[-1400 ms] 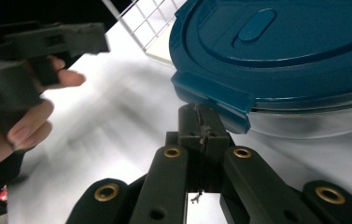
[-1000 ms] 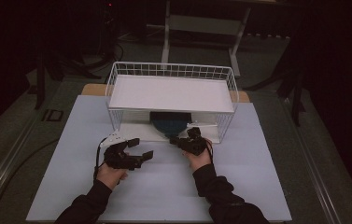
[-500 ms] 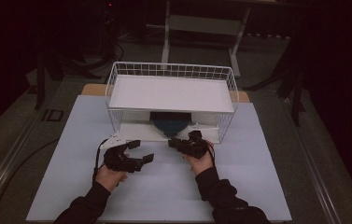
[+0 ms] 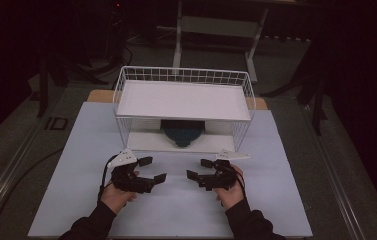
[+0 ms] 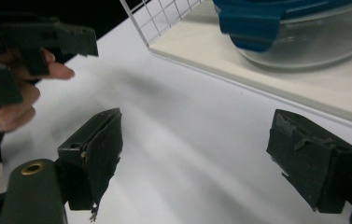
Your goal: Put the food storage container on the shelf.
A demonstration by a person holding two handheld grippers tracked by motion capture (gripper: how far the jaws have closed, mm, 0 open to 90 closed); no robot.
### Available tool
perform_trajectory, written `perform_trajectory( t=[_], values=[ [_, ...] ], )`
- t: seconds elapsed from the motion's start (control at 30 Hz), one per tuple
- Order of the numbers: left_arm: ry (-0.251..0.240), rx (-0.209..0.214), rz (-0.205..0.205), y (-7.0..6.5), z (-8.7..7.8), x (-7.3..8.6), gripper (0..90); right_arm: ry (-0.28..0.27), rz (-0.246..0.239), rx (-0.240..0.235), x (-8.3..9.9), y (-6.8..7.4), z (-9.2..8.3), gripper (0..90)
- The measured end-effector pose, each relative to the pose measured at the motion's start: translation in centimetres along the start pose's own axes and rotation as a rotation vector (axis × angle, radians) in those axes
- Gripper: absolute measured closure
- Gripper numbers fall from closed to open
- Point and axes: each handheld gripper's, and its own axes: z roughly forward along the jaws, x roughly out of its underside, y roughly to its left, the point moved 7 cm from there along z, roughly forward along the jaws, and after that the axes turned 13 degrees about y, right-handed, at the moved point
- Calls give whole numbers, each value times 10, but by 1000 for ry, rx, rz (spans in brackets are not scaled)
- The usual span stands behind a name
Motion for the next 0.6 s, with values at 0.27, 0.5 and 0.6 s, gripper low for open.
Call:
perform_trajectory(
  t=[0.27,0.5,0.6],
  values=[
    [19,15,16,-6,-1,9,139,15,-14,46,19,-3,-14,175],
    [33,18,40,-11,1,14,139,16,-8,71,31,-9,-22,178],
    [27,22,42,-12,1,12,139,23,-1,70,35,-11,-24,178]
  ],
)
